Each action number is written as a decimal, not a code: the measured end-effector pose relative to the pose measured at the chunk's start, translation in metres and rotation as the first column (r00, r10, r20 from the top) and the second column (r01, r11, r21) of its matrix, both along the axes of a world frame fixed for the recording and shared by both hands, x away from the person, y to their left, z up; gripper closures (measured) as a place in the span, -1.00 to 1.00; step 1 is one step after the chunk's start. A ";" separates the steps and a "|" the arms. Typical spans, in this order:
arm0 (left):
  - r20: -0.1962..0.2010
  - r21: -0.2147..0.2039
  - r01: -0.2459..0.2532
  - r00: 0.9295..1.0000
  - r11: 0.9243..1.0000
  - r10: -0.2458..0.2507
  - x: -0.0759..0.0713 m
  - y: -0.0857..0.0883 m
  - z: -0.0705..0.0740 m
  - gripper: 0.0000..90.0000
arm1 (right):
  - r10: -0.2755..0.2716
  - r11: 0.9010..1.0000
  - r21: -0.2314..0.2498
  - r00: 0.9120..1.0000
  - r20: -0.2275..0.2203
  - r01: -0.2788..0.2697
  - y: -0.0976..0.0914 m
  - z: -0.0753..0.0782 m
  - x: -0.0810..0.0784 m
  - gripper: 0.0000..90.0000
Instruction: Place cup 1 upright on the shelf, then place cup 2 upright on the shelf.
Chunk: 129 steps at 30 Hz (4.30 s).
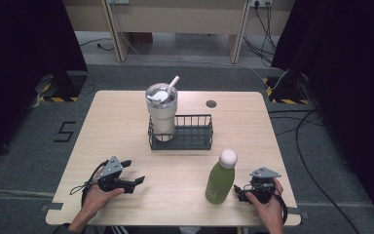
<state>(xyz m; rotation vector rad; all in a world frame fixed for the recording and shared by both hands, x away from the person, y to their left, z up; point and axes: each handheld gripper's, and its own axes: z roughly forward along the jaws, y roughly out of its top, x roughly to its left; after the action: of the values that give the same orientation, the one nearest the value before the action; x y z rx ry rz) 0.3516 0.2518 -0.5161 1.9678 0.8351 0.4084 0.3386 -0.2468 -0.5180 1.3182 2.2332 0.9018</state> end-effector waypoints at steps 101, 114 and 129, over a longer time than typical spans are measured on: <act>-0.107 0.147 0.012 0.994 0.989 0.004 -0.002 -0.003 -0.008 -0.72 | 0.097 0.980 0.141 0.958 0.270 -0.139 0.010 0.037 -0.090 -0.65; -0.108 0.147 0.012 0.994 0.989 0.004 -0.002 -0.003 -0.008 -0.72 | 0.149 0.963 0.172 0.944 0.294 -0.206 0.021 0.039 -0.090 -0.64; -0.108 0.146 0.010 0.994 0.989 0.006 -0.002 -0.003 -0.008 -0.72 | 0.204 0.940 0.196 0.922 0.330 -0.279 0.034 0.041 -0.086 -0.66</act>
<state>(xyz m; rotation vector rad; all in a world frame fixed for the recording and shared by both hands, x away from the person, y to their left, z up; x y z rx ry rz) 0.3497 0.2491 -0.5245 2.1423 0.8924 0.3739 0.2528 -0.2130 -0.4773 0.9217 2.1187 1.4016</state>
